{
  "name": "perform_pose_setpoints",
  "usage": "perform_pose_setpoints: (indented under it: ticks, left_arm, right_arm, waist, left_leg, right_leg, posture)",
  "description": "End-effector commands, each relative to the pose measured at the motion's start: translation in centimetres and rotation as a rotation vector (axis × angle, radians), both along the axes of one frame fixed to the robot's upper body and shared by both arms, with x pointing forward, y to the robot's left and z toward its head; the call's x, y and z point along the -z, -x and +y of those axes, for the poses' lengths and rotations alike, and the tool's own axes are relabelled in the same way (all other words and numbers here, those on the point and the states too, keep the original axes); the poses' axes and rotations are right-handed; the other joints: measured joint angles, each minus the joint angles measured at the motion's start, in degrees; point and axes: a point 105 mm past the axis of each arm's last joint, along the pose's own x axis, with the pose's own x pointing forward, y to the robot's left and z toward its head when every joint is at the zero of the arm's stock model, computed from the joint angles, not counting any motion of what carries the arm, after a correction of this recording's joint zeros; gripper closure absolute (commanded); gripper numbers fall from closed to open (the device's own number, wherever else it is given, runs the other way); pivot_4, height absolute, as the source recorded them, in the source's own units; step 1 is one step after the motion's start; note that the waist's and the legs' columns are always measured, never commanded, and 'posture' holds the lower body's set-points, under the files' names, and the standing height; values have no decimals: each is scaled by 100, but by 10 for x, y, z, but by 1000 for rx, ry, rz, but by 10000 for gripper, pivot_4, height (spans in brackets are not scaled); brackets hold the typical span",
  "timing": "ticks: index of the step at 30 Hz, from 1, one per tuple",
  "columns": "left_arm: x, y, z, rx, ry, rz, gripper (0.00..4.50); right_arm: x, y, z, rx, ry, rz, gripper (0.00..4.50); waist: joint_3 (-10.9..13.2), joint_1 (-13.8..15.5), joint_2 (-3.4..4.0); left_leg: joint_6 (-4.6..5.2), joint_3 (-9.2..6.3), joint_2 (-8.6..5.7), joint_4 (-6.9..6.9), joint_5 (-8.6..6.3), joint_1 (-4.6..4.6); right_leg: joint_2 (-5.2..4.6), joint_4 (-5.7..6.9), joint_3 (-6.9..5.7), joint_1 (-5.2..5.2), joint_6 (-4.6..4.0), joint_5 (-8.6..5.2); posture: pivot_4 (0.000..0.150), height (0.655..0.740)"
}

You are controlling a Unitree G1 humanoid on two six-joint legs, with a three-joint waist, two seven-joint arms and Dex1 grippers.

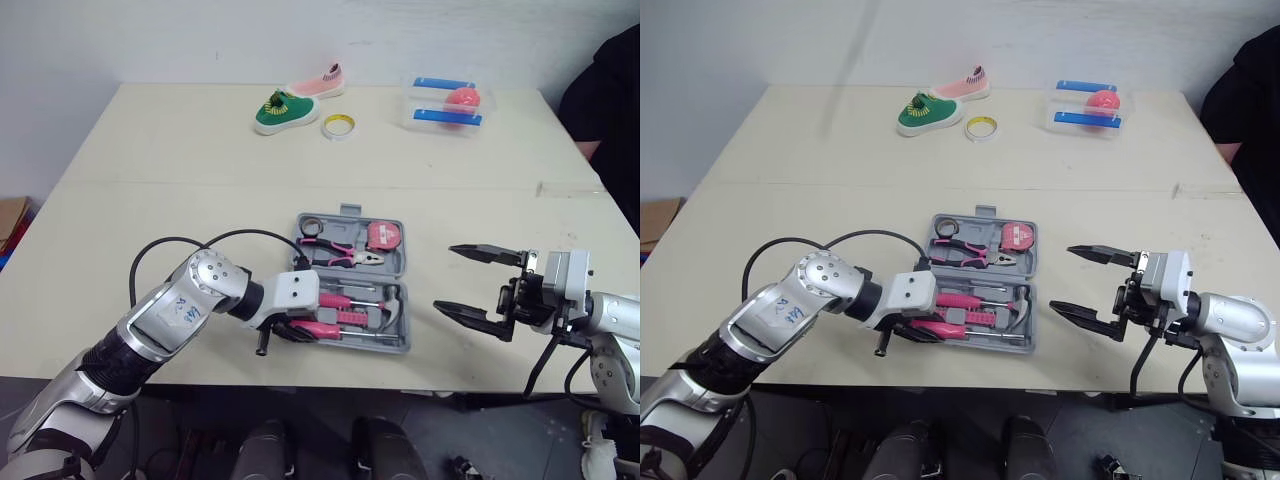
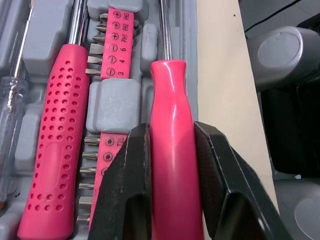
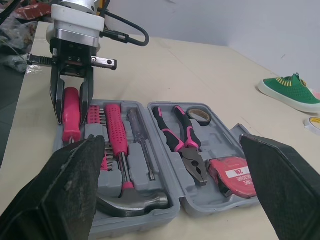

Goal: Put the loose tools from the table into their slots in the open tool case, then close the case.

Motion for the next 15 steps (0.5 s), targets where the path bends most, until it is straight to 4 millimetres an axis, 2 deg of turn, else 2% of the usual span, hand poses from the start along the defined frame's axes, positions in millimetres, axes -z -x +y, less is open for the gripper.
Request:
perform_pose_setpoints:
  ticks: [1, 2, 4, 9, 12, 14, 15]
  left_arm:
    - [-7, 3, -6, 26, 31, -25, 34479]
    - [-8, 2, -7, 25, 40, -30, 29251]
    - [-20, -1, -11, 63, 77, -108, 23363]
    - [-41, 11, -17, 150, 195, -92, 23363]
    - [-49, 7, -15, 152, 287, -170, 23363]
    - [-61, 4, -17, 162, 439, -224, 28879]
    - [-58, 3, -14, 131, 464, -201, 31956]
  right_arm:
    - [-7, 4, 1, -4, 4, -36, 0]
    - [-7, 4, 1, -4, 4, -36, 0]
    - [-7, 4, 1, -5, 0, -34, 0]
    - [-6, 4, 2, -12, -3, -25, 0]
    - [-5, 4, 2, -11, -5, -21, 0]
    - [-4, 5, 1, -6, -8, -16, 0]
    - [-3, 5, 1, -4, -8, -13, 0]
  waist:
    - [0, 0, 0]
    - [0, 1, 0]
    - [0, 2, 0]
    - [0, 1, -1]
    - [0, 1, -1]
    - [0, -1, -1]
    - [1, 0, -1]
  left_leg:
    - [0, 0, 0, 0, 0, 0]
    - [0, 0, 0, 0, 0, 0]
    - [0, 0, 0, 2, 0, -1]
    - [1, -3, 3, 9, -1, -3]
    - [1, -3, 3, 11, -1, -2]
    - [1, -3, 4, 11, -1, -1]
    - [1, -2, 4, 13, -1, -1]
  right_leg:
    - [-1, 0, 0, 0, 0, 0]
    - [-1, 0, 0, 0, 0, 0]
    - [-1, 0, 0, 0, 0, 0]
    - [-4, 3, 0, 1, 0, 0]
    - [-4, 3, 0, 3, 0, 0]
    - [-4, 2, -1, 4, 0, 0]
    - [-5, 3, -1, 5, 0, 0]
  posture:
    - [1500, 7400]
    - [1500, 7400]
    - [1500, 7400]
    - [1500, 7400]
    - [1500, 7400]
    - [1500, 7400]
    - [1500, 7400]
